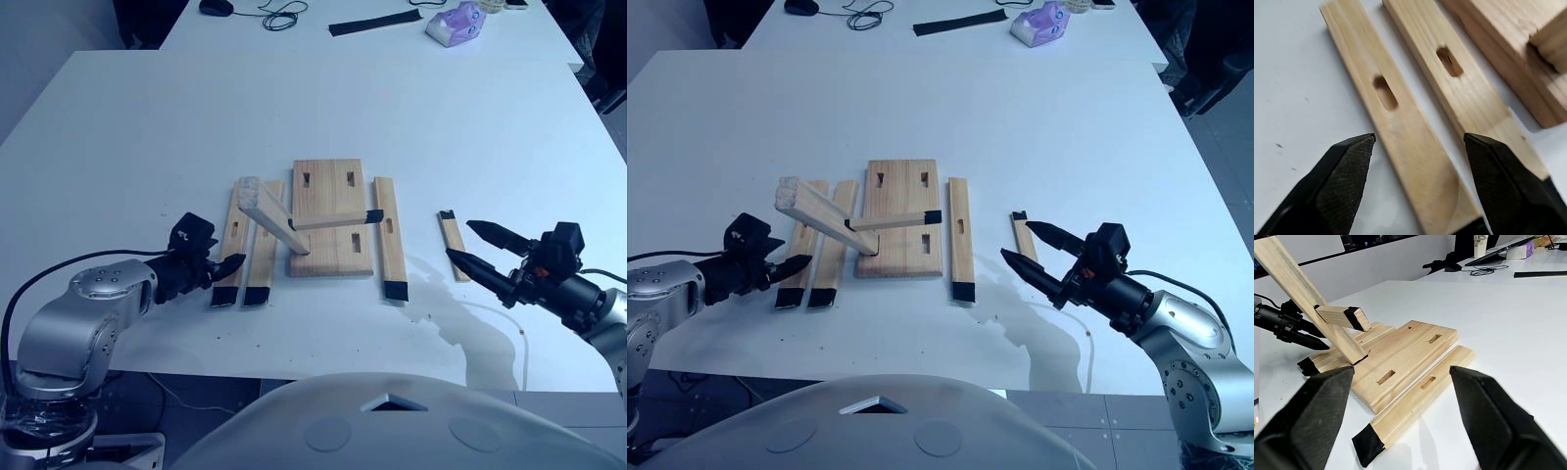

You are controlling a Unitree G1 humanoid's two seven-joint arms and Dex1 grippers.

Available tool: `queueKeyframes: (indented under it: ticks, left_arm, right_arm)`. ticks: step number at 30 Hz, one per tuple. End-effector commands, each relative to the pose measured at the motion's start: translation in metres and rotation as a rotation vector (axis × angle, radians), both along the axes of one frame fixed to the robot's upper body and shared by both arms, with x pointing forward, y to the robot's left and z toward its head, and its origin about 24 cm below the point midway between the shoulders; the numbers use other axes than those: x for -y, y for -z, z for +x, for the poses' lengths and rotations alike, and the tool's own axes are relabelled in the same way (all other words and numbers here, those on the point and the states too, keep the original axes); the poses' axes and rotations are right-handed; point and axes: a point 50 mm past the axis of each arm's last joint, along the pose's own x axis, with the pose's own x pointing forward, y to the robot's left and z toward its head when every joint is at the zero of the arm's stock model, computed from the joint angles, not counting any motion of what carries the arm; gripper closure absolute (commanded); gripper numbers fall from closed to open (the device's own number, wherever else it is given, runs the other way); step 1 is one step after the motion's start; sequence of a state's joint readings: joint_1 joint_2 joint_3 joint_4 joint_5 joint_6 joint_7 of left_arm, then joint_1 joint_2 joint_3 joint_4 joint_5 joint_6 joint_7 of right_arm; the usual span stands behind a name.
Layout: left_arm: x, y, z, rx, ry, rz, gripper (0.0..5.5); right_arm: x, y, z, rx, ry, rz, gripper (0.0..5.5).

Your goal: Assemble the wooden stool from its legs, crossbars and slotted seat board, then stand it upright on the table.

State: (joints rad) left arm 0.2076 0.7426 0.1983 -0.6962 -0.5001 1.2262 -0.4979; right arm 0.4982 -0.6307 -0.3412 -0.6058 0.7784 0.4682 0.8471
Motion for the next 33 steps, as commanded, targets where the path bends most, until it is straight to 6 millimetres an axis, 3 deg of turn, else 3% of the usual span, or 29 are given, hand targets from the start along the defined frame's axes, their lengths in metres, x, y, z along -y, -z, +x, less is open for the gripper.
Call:
queueKeyframes:
  ticks: [1, 12, 23, 28, 33]
  left_arm:
    - [-0.002, 0.002, -0.002, -0.027, -0.009, 0.036, 2.14]
    - [-0.019, 0.028, -0.009, -0.114, -0.08, 0.116, 2.14]
    - [-0.023, 0.045, -0.005, -0.143, -0.095, 0.111, 2.14]
    - [-0.016, 0.05, -0.015, -0.204, -0.098, 0.026, 2.75]
    - [-0.018, 0.054, -0.013, -0.202, -0.138, 0.019, 3.45]
  right_arm:
    - [-0.002, 0.0, 0.0, 0.008, 0.002, -0.011, 1.89]
    - [-0.004, 0.002, 0.003, 0.017, 0.011, -0.006, 1.89]
    - [-0.004, 0.004, 0.004, 0.024, 0.019, -0.009, 1.89]
    - [0.0, 0.0, 0.007, 0.032, 0.014, -0.019, 1.89]
    - [0.002, -0.002, 0.01, 0.038, 0.008, -0.028, 1.89]
